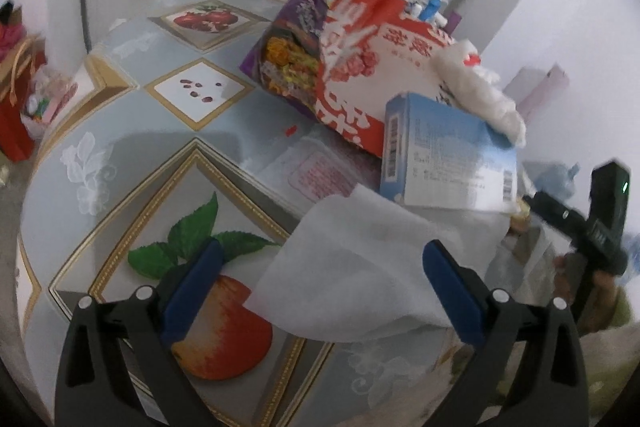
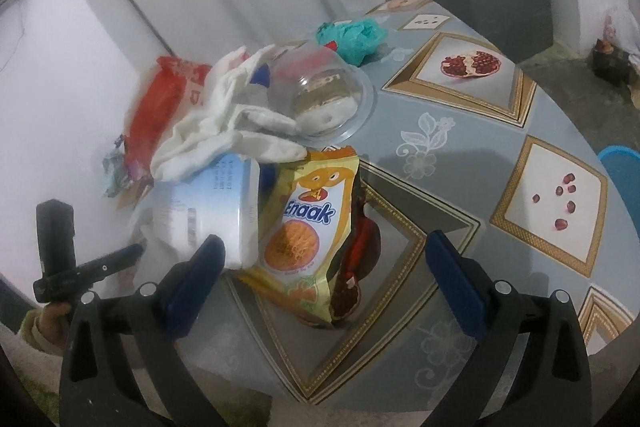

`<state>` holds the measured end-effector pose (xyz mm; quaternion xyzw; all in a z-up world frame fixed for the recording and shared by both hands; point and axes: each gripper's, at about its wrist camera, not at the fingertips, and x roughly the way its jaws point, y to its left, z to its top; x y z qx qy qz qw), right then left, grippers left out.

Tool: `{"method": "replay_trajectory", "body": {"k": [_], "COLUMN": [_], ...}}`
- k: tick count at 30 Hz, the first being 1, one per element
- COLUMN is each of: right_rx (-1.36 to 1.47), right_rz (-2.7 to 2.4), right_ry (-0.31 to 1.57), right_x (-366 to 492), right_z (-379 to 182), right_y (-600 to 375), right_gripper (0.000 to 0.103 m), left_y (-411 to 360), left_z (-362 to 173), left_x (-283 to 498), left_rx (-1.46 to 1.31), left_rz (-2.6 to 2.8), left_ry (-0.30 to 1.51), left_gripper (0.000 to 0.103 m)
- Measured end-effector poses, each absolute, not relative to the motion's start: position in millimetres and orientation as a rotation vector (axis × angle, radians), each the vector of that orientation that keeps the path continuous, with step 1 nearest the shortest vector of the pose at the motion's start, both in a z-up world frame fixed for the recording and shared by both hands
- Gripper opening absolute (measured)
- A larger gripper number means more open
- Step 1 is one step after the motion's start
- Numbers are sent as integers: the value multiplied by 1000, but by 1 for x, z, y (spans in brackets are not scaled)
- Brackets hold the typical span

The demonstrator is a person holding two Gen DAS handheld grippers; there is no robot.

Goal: Collect trash
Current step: 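Close the left gripper on the white tissue, then lower the right tool toward the blue-and-white medicine box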

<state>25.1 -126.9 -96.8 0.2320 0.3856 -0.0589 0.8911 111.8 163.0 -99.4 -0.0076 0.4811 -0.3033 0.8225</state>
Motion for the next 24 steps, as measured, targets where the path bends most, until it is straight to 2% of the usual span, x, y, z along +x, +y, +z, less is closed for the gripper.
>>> {"method": "replay_trajectory", "body": {"k": [7, 8, 14, 16, 21, 24], "right_rx": [421, 425, 407, 437, 493, 511], "right_rz": [-122, -130, -112, -66, 9, 34], "right_ry": [857, 855, 748, 729, 759, 794], "right_x": [30, 30, 22, 27, 46, 58], "right_z": [-93, -91, -60, -54, -57, -65], "right_y": [-122, -123, -117, -114, -107, -105], "right_gripper": [95, 89, 68, 62, 48, 43], "left_y": [154, 156, 146, 134, 117, 121], "left_z": [-98, -94, -53, -49, -66, -68], "left_x": [103, 102, 78, 71, 70, 74], "left_rx": [86, 83, 146, 168, 173, 149], "left_rz": [-610, -612, -742, -803, -825, -810], "left_ry": [991, 976, 782, 770, 842, 854], "left_gripper": [95, 91, 88, 83, 60, 53]}}
